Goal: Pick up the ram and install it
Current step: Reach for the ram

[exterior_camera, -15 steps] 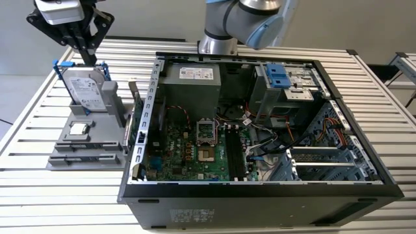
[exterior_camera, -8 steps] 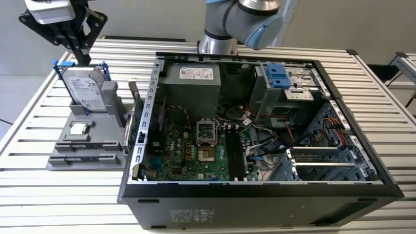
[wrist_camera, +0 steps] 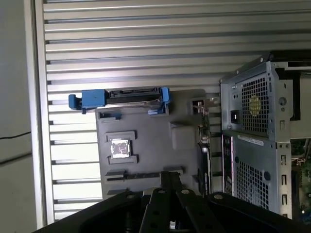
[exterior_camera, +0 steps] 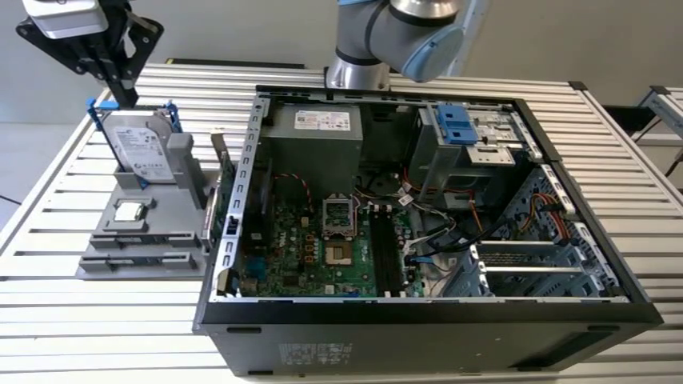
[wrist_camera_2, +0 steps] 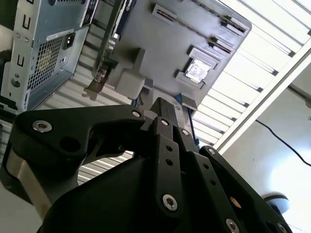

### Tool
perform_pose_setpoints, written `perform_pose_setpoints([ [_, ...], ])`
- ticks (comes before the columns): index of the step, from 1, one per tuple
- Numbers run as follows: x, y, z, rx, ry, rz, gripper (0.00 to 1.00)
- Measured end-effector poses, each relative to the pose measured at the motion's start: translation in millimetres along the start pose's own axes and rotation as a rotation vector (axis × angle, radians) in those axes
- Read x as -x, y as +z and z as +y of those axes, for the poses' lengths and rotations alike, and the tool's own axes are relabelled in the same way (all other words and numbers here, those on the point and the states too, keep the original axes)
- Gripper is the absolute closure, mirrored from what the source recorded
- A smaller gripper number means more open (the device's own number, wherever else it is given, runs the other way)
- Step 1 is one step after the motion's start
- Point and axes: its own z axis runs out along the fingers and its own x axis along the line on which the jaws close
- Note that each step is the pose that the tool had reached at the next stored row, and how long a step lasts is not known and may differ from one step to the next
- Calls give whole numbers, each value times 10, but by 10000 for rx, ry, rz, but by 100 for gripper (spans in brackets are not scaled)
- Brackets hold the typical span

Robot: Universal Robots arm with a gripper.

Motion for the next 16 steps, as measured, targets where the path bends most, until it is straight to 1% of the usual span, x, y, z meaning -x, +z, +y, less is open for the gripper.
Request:
perform_pose_setpoints([
  [8,-113,-2,-7,3,-161,7,100],
  [16,-191,-4,-11,12,-615,30,100],
])
